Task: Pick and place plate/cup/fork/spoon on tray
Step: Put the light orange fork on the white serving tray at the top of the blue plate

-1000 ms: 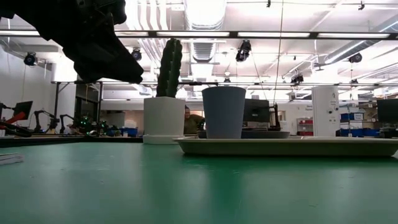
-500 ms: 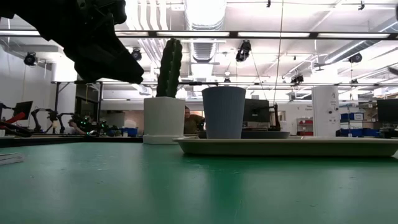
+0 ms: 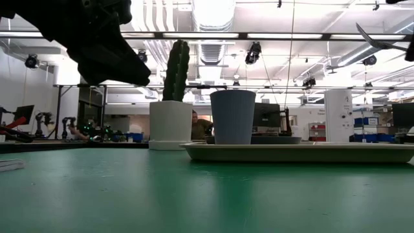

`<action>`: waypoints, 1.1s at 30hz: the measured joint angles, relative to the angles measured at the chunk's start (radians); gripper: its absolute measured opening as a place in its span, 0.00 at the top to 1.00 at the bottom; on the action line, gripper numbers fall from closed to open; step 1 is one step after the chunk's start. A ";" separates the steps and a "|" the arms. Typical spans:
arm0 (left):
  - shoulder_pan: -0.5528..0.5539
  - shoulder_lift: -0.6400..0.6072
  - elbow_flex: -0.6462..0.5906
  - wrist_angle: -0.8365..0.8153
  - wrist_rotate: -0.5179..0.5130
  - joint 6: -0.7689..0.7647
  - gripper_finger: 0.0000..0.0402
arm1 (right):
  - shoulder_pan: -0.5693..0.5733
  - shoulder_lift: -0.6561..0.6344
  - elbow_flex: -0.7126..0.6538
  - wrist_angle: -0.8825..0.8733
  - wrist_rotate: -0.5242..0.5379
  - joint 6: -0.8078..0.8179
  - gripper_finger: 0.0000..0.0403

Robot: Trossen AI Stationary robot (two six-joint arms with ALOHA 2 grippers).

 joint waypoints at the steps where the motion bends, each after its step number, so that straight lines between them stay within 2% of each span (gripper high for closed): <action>1: 0.000 0.000 -0.001 0.000 -0.001 0.000 0.74 | 0.000 -0.005 -0.001 -0.001 0.013 -0.005 0.95; 7: 0.001 0.000 0.001 0.000 -0.004 0.001 0.74 | -0.005 -0.023 -0.002 -0.003 0.096 -0.031 0.95; 20: 0.002 0.000 0.009 0.015 -0.020 0.016 0.74 | -0.087 -0.049 -0.003 -0.049 0.129 -0.098 0.94; 28: 0.006 -0.047 0.036 0.078 -0.024 0.208 0.74 | -0.250 -0.106 0.084 -0.042 0.227 -0.328 0.94; 33: 0.006 -0.131 0.042 0.080 -0.110 0.374 0.74 | -0.413 -0.097 0.174 0.004 0.228 -0.568 0.94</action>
